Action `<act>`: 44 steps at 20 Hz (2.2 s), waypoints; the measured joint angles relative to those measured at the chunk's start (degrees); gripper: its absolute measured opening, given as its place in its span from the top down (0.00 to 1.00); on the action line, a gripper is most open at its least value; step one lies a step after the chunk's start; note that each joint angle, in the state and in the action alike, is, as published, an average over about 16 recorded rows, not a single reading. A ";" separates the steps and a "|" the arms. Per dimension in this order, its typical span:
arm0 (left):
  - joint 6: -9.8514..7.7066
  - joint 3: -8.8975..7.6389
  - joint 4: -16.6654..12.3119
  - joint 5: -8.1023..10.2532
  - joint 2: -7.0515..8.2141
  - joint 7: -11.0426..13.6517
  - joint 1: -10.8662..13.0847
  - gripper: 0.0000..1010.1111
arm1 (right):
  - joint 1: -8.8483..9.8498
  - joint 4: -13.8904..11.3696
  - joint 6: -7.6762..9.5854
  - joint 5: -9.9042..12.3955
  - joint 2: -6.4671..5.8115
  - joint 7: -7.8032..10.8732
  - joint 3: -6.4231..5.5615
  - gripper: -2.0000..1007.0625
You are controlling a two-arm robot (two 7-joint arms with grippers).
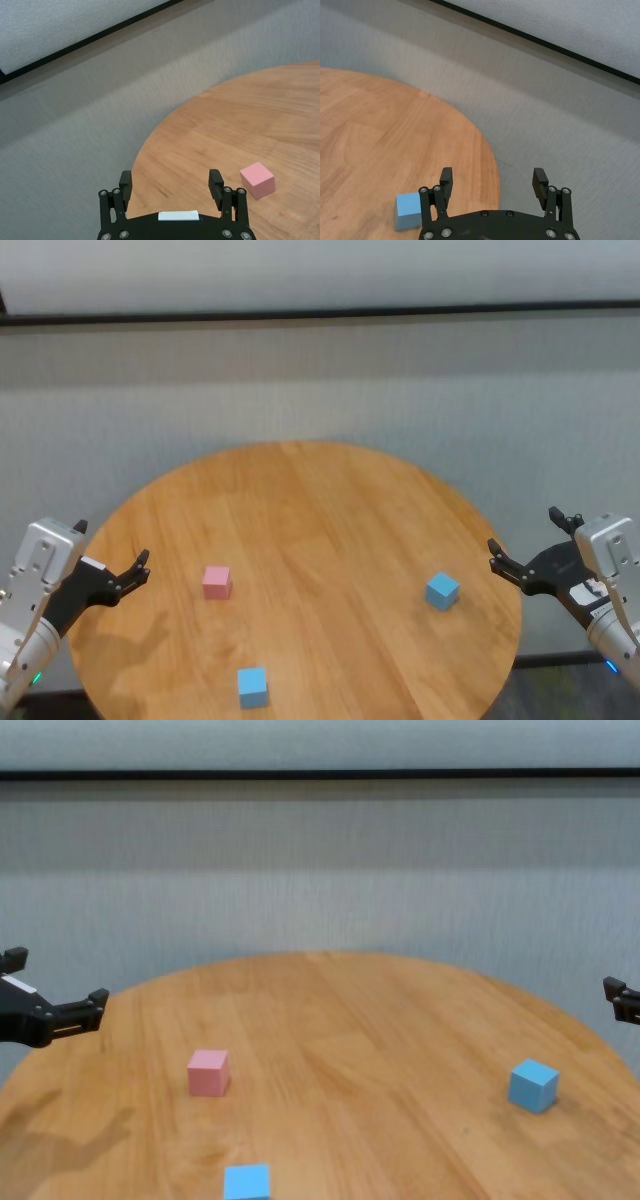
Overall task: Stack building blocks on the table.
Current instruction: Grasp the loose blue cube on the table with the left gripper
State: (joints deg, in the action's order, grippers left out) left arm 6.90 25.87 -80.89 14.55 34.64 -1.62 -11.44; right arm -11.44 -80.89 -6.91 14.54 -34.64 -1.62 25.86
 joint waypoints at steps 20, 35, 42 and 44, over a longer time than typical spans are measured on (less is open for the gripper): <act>0.00 0.00 0.00 0.00 0.00 0.00 0.00 0.01 | 0.00 0.00 0.00 0.00 0.00 0.00 0.00 0.00; 0.00 0.00 0.00 0.00 0.00 0.00 0.00 0.01 | 0.00 0.00 0.00 0.00 0.00 0.00 0.00 0.00; 0.00 0.00 0.00 0.00 0.00 0.00 0.00 0.01 | 0.00 0.00 0.00 0.00 0.00 0.00 0.00 0.00; 0.12 0.00 -0.02 -0.01 0.00 0.16 0.01 0.01 | 0.00 0.00 0.00 0.00 0.00 0.00 0.00 0.00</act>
State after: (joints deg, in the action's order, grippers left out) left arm 7.03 25.87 -80.91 14.53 34.64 -1.46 -11.43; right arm -11.44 -80.90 -6.91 14.54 -34.64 -1.62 25.86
